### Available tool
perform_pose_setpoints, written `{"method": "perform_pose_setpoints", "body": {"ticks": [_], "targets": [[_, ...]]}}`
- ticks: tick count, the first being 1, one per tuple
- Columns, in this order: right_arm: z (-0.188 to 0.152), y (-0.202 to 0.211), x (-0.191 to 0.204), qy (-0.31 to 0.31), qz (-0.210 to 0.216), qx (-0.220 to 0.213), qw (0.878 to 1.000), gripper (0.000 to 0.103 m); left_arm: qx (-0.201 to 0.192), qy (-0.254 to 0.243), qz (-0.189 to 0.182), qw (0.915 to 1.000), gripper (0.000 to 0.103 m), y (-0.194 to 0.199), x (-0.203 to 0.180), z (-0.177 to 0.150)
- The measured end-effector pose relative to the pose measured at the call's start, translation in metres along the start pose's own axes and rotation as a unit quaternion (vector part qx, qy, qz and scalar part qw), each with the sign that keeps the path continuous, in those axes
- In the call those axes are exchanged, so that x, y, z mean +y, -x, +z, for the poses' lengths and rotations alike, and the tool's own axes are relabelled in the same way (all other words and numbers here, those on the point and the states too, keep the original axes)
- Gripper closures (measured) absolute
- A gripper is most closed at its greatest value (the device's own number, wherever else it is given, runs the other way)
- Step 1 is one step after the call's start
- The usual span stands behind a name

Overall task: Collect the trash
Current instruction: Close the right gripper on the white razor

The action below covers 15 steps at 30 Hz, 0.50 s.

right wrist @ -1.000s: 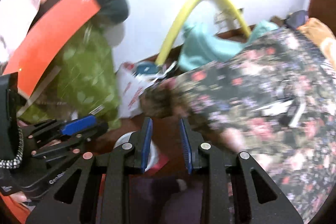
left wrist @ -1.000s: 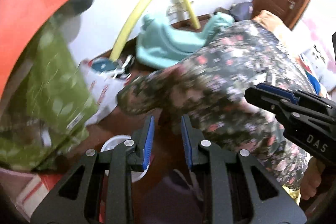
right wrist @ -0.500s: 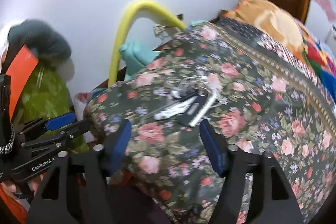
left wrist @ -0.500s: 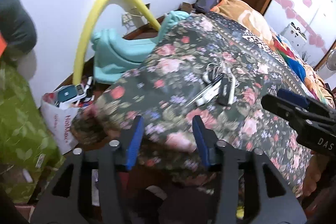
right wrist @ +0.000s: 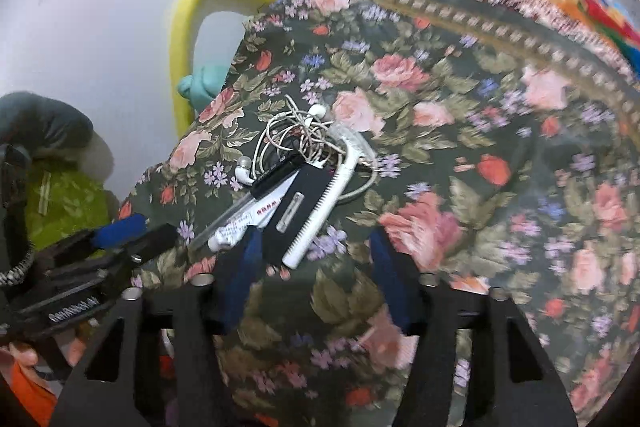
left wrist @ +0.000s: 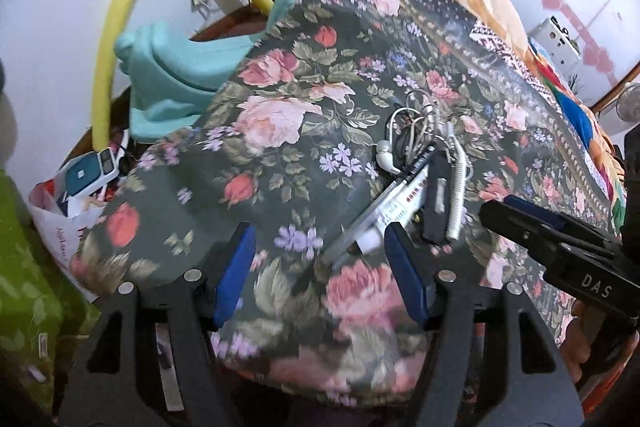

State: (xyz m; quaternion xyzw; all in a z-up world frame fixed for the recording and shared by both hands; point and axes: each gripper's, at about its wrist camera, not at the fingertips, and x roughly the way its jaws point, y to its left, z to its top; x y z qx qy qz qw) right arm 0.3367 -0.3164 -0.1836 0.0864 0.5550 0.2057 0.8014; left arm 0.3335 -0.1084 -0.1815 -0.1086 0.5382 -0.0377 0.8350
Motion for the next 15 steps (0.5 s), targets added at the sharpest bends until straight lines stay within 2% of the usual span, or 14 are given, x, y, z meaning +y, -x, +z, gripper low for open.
{"method": "perform_pose_setpoints", "body": {"ticks": [1,3,5,6,8,9,11,13,15], "targets": [[0.003,-0.007,-0.003,-0.012,0.006,0.006,1.0,0.067,0.003,-0.004,0.0,1.0,0.038,-0.005,0.0,0.002],[0.008,-0.019,-0.009,-0.033,0.018,0.013,0.999,0.074,0.017,-0.018,-0.006,0.9997,0.039,-0.018,-0.003,0.007],[0.011,-0.026,-0.013,-0.048,0.031,0.017,0.998,0.08,0.027,-0.024,-0.019,0.9992,0.045,-0.027,-0.005,0.009],[0.012,-0.03,-0.016,-0.056,0.036,0.018,0.998,0.09,0.027,-0.025,-0.025,0.999,0.046,-0.03,-0.007,0.01],[0.013,-0.033,-0.02,-0.063,0.044,0.016,0.997,0.092,0.019,-0.032,-0.029,0.9989,0.05,-0.031,-0.011,0.013],[0.012,-0.032,-0.021,-0.063,0.048,0.013,0.997,0.093,0.019,-0.036,-0.029,0.9988,0.055,-0.032,-0.013,0.014],[0.012,-0.028,-0.02,-0.055,0.048,0.008,0.997,0.099,0.016,-0.041,-0.029,0.9986,0.059,-0.034,-0.017,0.014],[0.012,-0.022,-0.018,-0.037,0.044,0.001,0.998,0.1,0.018,-0.044,-0.041,0.998,0.078,-0.035,-0.021,0.014],[0.012,-0.011,-0.014,-0.022,0.046,-0.011,0.999,0.1,0.024,-0.049,-0.052,0.9972,0.087,-0.035,-0.026,0.01]]}}
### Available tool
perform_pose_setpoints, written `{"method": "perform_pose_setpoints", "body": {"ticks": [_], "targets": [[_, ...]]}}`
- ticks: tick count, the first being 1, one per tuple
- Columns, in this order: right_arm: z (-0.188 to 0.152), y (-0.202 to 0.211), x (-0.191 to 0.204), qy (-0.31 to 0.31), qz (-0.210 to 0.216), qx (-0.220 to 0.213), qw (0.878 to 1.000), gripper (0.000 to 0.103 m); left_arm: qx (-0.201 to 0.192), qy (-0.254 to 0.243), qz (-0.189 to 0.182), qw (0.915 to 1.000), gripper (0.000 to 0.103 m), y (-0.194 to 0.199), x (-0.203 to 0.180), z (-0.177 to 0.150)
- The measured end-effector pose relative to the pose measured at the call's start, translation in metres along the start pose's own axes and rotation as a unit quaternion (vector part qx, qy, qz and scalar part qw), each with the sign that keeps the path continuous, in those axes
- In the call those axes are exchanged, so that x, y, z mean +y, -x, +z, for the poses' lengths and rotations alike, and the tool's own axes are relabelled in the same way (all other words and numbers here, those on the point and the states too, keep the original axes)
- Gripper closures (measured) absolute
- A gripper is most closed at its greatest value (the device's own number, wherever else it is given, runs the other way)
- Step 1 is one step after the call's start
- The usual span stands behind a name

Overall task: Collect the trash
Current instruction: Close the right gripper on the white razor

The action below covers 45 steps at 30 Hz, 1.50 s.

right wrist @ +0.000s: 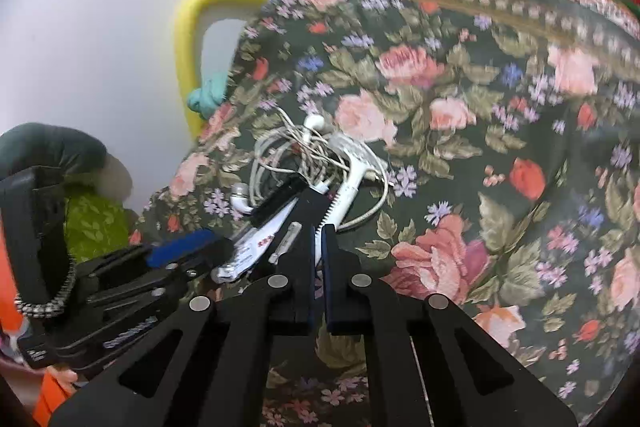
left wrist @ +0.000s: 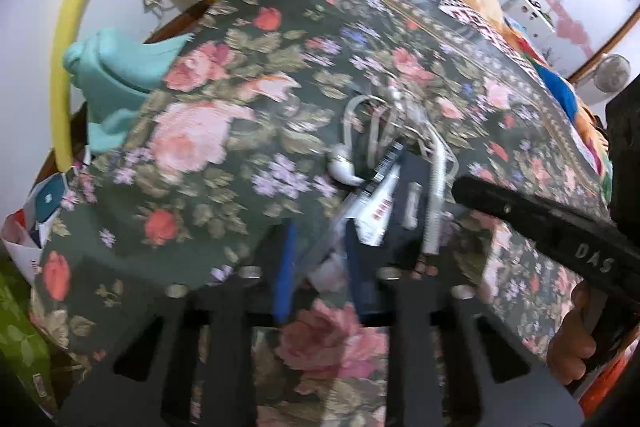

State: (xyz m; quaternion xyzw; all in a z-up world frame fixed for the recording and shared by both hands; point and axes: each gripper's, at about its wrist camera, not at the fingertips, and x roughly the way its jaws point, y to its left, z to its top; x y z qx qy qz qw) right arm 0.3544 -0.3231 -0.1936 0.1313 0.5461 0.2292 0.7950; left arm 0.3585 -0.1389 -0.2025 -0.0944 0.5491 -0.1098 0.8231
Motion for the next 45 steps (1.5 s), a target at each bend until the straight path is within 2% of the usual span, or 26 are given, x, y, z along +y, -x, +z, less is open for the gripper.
{"method": "perform_pose_setpoints", "body": {"ticks": [5,6,7,9,12,14,18,21,22,26,30,34,38,42,45], "targets": [[0.0,0.016,0.0,0.004,-0.012,-0.003,1.0,0.1,-0.004,-0.013,0.018,0.9997,0.093,0.004,-0.012,-0.008],[0.0,0.017,-0.002,0.002,-0.018,0.001,1.0,0.1,-0.006,-0.013,0.019,0.9997,0.101,0.006,-0.012,-0.009],[0.001,0.017,-0.003,-0.001,-0.019,0.004,1.0,0.1,-0.007,-0.011,0.02,0.9997,0.103,0.008,-0.012,-0.01],[0.001,0.013,-0.008,-0.016,-0.011,0.019,1.0,0.095,-0.007,-0.002,0.019,0.9998,0.103,0.012,-0.009,-0.014],[0.002,0.0,-0.009,-0.028,-0.021,0.024,0.999,0.081,-0.005,0.004,0.031,0.9995,0.103,0.015,-0.003,-0.021],[0.004,-0.008,-0.01,-0.031,-0.034,0.024,0.999,0.081,-0.005,0.004,0.03,0.9995,0.103,0.016,0.001,-0.026],[0.008,-0.027,-0.015,-0.062,-0.022,0.026,0.997,0.081,0.002,-0.005,0.024,0.9997,0.103,0.017,0.003,-0.03],[0.011,-0.032,-0.012,-0.058,-0.026,0.022,0.998,0.083,0.006,-0.019,0.027,0.9994,0.103,0.016,-0.001,-0.029],[0.012,-0.033,-0.011,-0.056,-0.021,0.023,0.998,0.09,0.008,-0.021,0.025,0.9994,0.102,0.015,-0.002,-0.029],[0.012,-0.027,-0.008,-0.038,-0.011,0.019,0.999,0.094,0.006,-0.028,0.02,0.9994,0.097,0.016,-0.005,-0.024],[0.01,-0.007,-0.007,-0.015,0.007,0.011,1.0,0.094,-0.001,-0.034,0.025,0.9991,0.092,0.017,-0.007,-0.014],[0.008,0.013,-0.008,-0.001,0.019,0.005,1.0,0.094,0.0,-0.043,0.025,0.9988,0.078,0.013,-0.008,-0.006],[0.005,0.02,-0.014,-0.007,0.046,0.024,0.999,0.094,0.023,-0.045,0.017,0.9986,0.078,-0.001,-0.011,-0.003],[-0.004,0.019,-0.02,-0.006,0.036,0.036,0.999,0.094,0.025,-0.05,0.023,0.9982,0.078,-0.004,-0.02,-0.003],[-0.01,0.013,-0.024,-0.019,0.055,0.052,0.997,0.094,0.024,-0.033,0.025,0.9989,0.079,-0.005,-0.018,-0.003]]}}
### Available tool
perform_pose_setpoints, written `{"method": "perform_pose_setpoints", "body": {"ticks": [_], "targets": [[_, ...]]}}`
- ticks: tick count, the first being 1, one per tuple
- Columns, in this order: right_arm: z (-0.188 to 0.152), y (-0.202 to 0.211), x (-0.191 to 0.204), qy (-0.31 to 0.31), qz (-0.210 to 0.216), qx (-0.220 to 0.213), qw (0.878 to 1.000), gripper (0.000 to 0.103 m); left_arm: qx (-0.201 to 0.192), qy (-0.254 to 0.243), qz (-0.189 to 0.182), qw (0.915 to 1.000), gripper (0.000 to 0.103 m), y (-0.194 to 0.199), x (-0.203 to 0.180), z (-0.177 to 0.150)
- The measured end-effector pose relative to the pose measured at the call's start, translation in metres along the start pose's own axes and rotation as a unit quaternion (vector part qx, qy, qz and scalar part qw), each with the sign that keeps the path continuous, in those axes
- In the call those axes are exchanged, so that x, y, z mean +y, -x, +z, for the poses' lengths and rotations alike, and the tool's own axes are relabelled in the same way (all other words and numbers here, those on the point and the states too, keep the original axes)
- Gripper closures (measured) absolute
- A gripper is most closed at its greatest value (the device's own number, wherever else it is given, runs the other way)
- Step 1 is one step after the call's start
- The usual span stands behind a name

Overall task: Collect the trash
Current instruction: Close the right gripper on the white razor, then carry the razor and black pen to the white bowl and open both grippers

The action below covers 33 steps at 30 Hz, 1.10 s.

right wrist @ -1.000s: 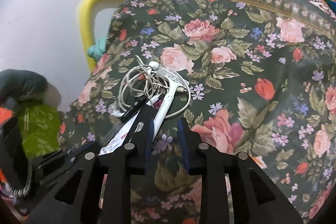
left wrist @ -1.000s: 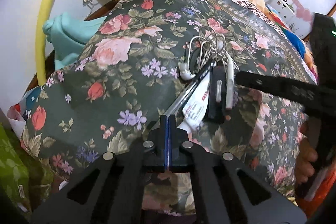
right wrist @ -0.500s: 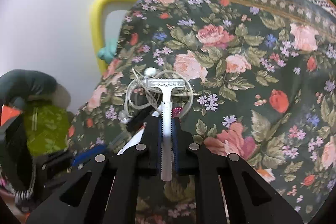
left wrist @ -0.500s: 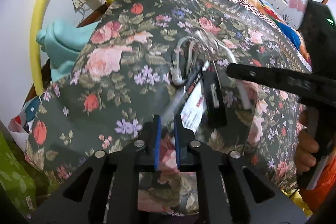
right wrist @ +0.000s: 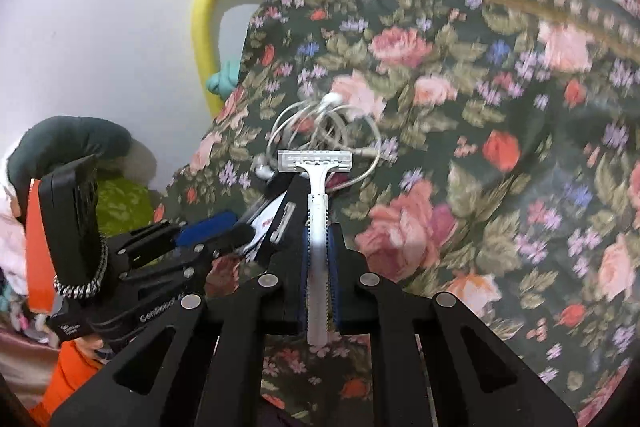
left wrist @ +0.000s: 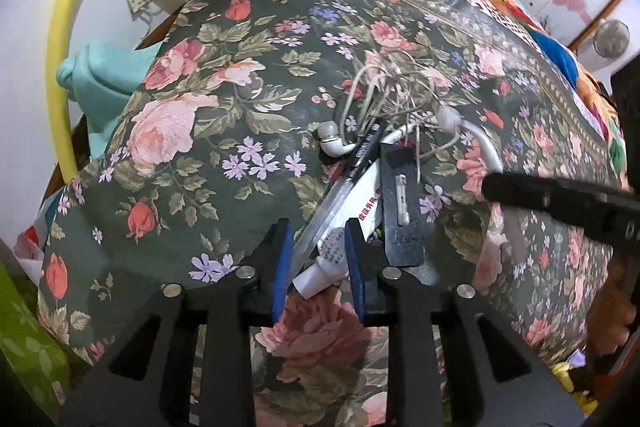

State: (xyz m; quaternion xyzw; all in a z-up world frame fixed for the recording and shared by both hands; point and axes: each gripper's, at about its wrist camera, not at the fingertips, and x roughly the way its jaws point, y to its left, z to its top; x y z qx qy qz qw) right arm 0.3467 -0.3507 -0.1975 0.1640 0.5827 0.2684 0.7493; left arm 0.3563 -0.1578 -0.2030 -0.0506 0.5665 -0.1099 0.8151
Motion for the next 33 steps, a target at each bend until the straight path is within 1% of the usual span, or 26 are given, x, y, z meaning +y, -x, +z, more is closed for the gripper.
{"method": "perform_pose_setpoints", "body": {"ticks": [3,5,7,9,13,16,17,18,19,20,21,22,26,29,31,33], "targets": [[-0.003,0.001,0.008,0.007,0.005,-0.003,1.0,0.094,-0.005,0.011,0.01,0.9999,0.088,0.001,0.003,-0.002],[-0.003,0.005,0.014,0.011,0.006,-0.013,1.0,0.094,-0.007,0.01,0.016,0.9998,0.091,0.004,0.002,-0.003],[-0.001,0.012,0.02,0.018,-0.003,-0.028,0.999,0.094,-0.013,0.002,0.027,0.9995,0.103,0.009,-0.001,-0.005],[0.0,0.016,0.022,0.026,-0.017,-0.037,0.999,0.094,-0.013,-0.003,0.034,0.9993,0.103,0.014,-0.003,-0.008],[-0.004,0.023,0.02,0.037,-0.047,-0.043,0.997,0.094,-0.014,0.004,0.048,0.9987,0.103,0.025,0.003,-0.022],[-0.013,0.026,0.015,0.046,-0.071,-0.043,0.995,0.094,-0.006,0.005,0.048,0.9988,0.103,0.032,0.011,-0.029],[-0.014,0.026,0.013,0.047,-0.077,-0.043,0.995,0.094,-0.008,0.007,0.049,0.9987,0.102,0.035,0.013,-0.03],[-0.019,0.026,0.009,0.049,-0.086,-0.041,0.994,0.094,-0.011,0.006,0.048,0.9988,0.099,0.038,0.015,-0.03],[-0.021,0.026,0.007,0.049,-0.09,-0.039,0.994,0.094,-0.015,0.003,0.049,0.9987,0.091,0.041,0.016,-0.03],[-0.023,0.025,0.003,0.048,-0.096,-0.037,0.994,0.094,-0.018,-0.003,0.053,0.9984,0.086,0.043,0.018,-0.028],[-0.026,0.024,-0.001,0.045,-0.1,-0.033,0.993,0.094,-0.019,-0.008,0.056,0.9982,0.079,0.044,0.018,-0.027],[-0.028,0.023,-0.005,0.041,-0.102,-0.03,0.993,0.094,-0.016,-0.019,0.057,0.9981,0.076,0.042,0.018,-0.025],[-0.035,0.02,-0.019,0.024,-0.112,-0.021,0.993,0.094,0.01,-0.058,0.061,0.9964,0.076,0.023,0.013,-0.016],[-0.038,0.018,-0.024,0.018,-0.119,-0.02,0.993,0.094,0.029,-0.088,0.051,0.9944,0.076,0.005,0.004,-0.009],[-0.04,0.016,-0.026,0.015,-0.123,-0.018,0.992,0.094,0.025,-0.108,0.051,0.9925,0.076,0.0,-0.004,-0.003],[-0.04,0.012,-0.03,0.008,-0.122,-0.014,0.992,0.094,0.03,-0.123,0.042,0.9911,0.076,-0.006,-0.011,0.006]]}}
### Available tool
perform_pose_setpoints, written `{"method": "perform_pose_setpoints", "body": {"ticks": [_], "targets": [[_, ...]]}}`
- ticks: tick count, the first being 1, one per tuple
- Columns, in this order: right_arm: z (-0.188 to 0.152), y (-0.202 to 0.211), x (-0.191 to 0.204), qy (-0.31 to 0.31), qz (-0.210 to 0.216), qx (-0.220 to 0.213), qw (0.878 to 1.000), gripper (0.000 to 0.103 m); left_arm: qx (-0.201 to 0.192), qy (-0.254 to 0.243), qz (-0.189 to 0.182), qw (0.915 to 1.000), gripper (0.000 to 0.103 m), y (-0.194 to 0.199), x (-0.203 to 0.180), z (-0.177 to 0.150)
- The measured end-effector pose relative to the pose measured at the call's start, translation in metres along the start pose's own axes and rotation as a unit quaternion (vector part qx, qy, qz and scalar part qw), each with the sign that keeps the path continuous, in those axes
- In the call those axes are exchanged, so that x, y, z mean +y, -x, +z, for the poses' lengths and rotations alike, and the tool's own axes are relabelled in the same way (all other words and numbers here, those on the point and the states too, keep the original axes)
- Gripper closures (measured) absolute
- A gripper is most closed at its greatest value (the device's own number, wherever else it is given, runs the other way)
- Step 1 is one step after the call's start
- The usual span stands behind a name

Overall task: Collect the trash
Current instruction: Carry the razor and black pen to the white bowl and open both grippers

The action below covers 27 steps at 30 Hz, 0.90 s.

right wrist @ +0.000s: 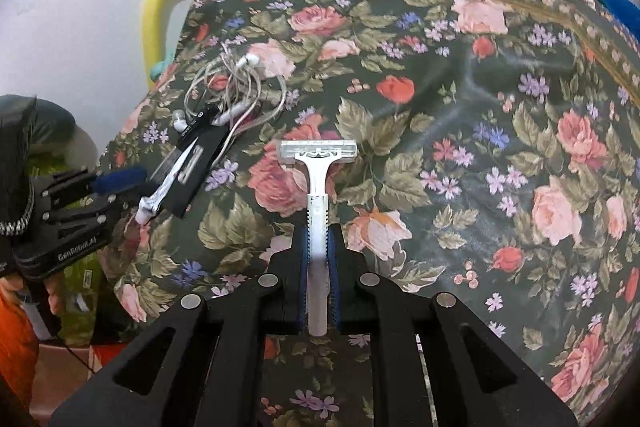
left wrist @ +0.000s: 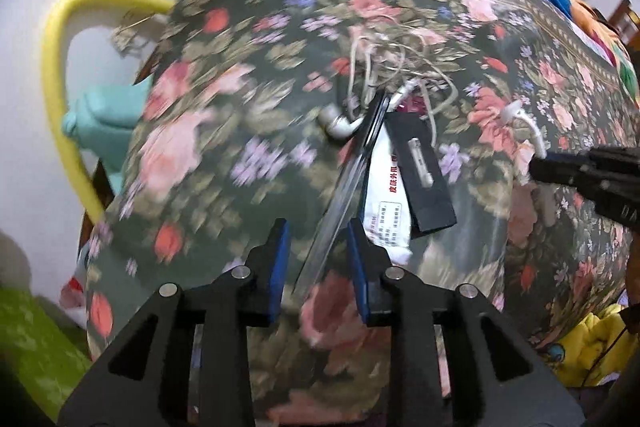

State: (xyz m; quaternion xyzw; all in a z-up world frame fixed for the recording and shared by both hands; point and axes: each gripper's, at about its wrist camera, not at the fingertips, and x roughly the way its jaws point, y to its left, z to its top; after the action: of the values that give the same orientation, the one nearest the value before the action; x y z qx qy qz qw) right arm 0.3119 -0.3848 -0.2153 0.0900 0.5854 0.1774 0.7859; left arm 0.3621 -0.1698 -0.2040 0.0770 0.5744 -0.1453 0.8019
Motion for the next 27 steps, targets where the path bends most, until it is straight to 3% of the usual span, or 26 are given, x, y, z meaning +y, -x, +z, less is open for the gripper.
{"method": "perform_pose_setpoints", "body": {"ticks": [7,10,12,20,27], "targets": [[-0.002,-0.004,-0.008,-0.025,0.013,-0.002,1.0,0.094,0.006,-0.012,-0.035,0.9993,0.077,-0.014,-0.012,0.026],[-0.002,-0.002,-0.009,-0.031,0.013,-0.002,0.999,0.094,0.005,0.006,-0.048,0.9988,0.091,-0.017,-0.013,0.03],[-0.003,-0.001,-0.01,-0.034,0.01,-0.001,0.999,0.094,0.0,0.014,-0.04,0.9991,0.093,-0.015,-0.016,0.028],[-0.008,0.031,0.004,-0.027,0.026,-0.026,0.999,0.094,-0.011,0.065,-0.035,0.9972,0.096,0.015,-0.022,-0.006],[-0.011,0.065,0.044,0.009,0.043,-0.06,0.997,0.094,-0.052,0.122,-0.018,0.991,0.096,0.065,-0.014,-0.037]]}}
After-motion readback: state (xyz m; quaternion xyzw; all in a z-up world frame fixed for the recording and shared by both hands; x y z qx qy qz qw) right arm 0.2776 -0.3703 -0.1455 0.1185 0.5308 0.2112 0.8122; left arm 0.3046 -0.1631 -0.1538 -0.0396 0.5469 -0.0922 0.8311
